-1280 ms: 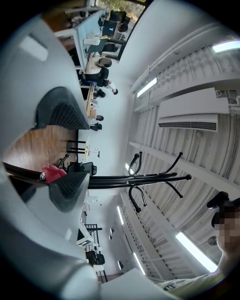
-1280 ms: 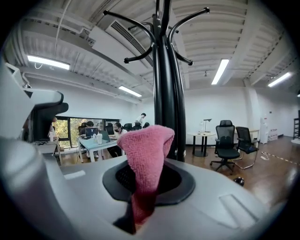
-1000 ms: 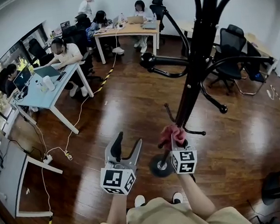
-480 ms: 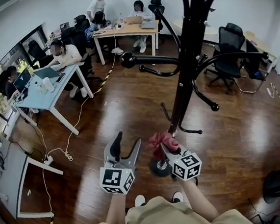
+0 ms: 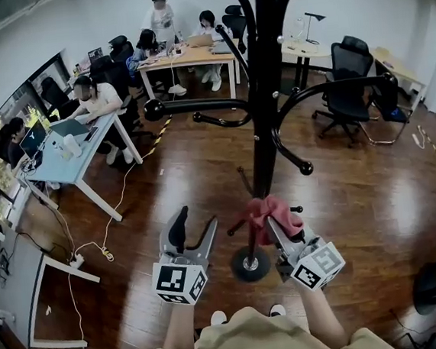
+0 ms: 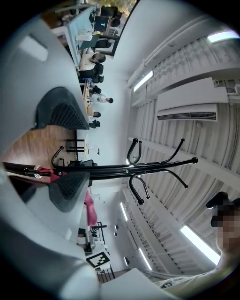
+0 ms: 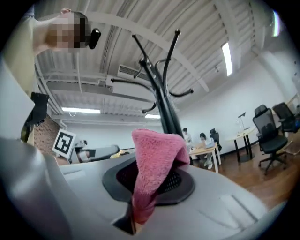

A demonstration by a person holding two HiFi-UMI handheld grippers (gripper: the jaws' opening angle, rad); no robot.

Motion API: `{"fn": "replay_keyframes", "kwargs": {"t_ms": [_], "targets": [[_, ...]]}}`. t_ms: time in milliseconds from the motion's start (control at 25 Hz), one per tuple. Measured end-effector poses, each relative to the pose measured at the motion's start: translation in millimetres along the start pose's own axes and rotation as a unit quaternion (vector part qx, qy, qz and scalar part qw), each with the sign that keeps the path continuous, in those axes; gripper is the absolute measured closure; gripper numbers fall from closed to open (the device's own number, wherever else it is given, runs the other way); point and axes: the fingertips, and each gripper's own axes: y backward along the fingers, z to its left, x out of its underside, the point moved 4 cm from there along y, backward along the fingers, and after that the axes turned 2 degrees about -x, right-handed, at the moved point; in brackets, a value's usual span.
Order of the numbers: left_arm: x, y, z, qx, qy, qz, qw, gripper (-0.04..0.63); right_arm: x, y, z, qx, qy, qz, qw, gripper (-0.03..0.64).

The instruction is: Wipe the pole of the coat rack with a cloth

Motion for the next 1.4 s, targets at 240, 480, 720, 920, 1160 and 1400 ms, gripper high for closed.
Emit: {"fn": "replay_keyframes", "kwargs": {"t_ms": [240, 480, 720, 920, 1160, 1400], "targets": [[-2.5, -7.5, -16.9, 0.003, -0.002, -0.004, 1.0, 0.331, -108.0, 42.8, -56.9, 0.09, 0.07, -0.112, 0.987, 0.574], [0.8, -13.4, -35.4, 0.004, -0.003, -0.007, 1.0, 0.331, -241.5, 61.6, -62.2, 0.123, 0.196, -0.245, 0.942, 0.574], [-1.4, -21.6, -57.2, 0.006, -0.004, -0.011, 0.9999, 0.331, -311.1, 59.2, -64.9, 0.125, 0.237, -0.293, 0.918, 0.574], [2.6, -23.1, -63.4, 0.0, -0.003, -0.011, 0.9999, 0.331, -304.0, 35.1, -61.3, 0.11, 0.24, -0.279, 0.923, 0.575], [-2.4, -17.8, -55.7, -0.024, -0.002, -0.007, 0.9997, 0.331, -271.3, -11.0, -62.2, 0.022, 0.195, -0.238, 0.951, 0.575], [1.6, 1.8, -30.7, -0.055, 0.0, 0.002, 0.9985, 0.333, -233.9, -51.7, -57.7, -0.027, 0.142, -0.207, 0.968, 0.575]]}}
